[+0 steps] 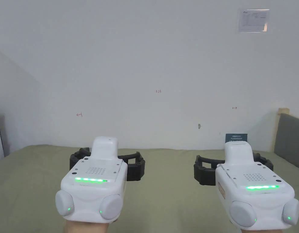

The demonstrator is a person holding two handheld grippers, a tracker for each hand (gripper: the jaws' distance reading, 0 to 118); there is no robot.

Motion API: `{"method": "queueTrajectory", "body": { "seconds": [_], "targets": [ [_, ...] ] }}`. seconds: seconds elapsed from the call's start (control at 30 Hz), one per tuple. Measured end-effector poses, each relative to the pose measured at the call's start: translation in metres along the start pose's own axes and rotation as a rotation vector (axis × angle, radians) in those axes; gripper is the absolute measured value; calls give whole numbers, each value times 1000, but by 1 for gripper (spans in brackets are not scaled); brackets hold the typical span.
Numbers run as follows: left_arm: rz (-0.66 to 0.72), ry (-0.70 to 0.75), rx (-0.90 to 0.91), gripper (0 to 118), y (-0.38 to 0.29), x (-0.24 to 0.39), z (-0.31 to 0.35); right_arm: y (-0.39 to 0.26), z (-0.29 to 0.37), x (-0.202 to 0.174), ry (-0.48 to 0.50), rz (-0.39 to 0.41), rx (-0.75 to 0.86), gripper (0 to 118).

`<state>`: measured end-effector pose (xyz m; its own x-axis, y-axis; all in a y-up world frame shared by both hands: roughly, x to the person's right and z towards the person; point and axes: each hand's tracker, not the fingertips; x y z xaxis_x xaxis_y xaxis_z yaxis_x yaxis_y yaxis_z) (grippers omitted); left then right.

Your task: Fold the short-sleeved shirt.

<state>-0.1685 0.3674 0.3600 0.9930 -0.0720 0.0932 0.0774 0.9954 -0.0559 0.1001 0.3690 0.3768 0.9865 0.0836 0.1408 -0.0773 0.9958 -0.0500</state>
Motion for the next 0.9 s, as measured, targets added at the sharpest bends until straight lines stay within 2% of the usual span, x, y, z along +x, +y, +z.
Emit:
{"method": "queueTrajectory", "body": {
  "seconds": [0.1, 0.17, 0.3, 0.43, 0.5, 0.6, 0.73, 0.9],
  "targets": [
    [-14, -11, -3, 118, 8, 2, 0, 3, 11, -1, 5, -17, 4, 118],
    [34, -120, -72, 118, 14, -3, 2, 5, 12, -1, 16, -18, 6, 118],
    [-11, -65, -73, 118, 16, 3, 5, 11, 14, -2, 15, -13, 19, 118],
    [111, -93, -70, 118, 16, -5, 8, 14, 16, -2, 22, -19, 14, 118],
    [104, -141, -125, 118, 20, -7, 7, 14, 18, -1, 20, -17, 12, 118],
    [63, -115, -130, 118, 27, -2, 8, 14, 16, 0, 21, -19, 4, 118],
    [109, -183, -124, 118, 35, -4, 11, 16, 15, 0, 24, -33, -1, 118],
    [131, -139, -144, 118, 44, -6, 9, 19, 16, 0, 33, -21, -3, 118]
  ]
}}
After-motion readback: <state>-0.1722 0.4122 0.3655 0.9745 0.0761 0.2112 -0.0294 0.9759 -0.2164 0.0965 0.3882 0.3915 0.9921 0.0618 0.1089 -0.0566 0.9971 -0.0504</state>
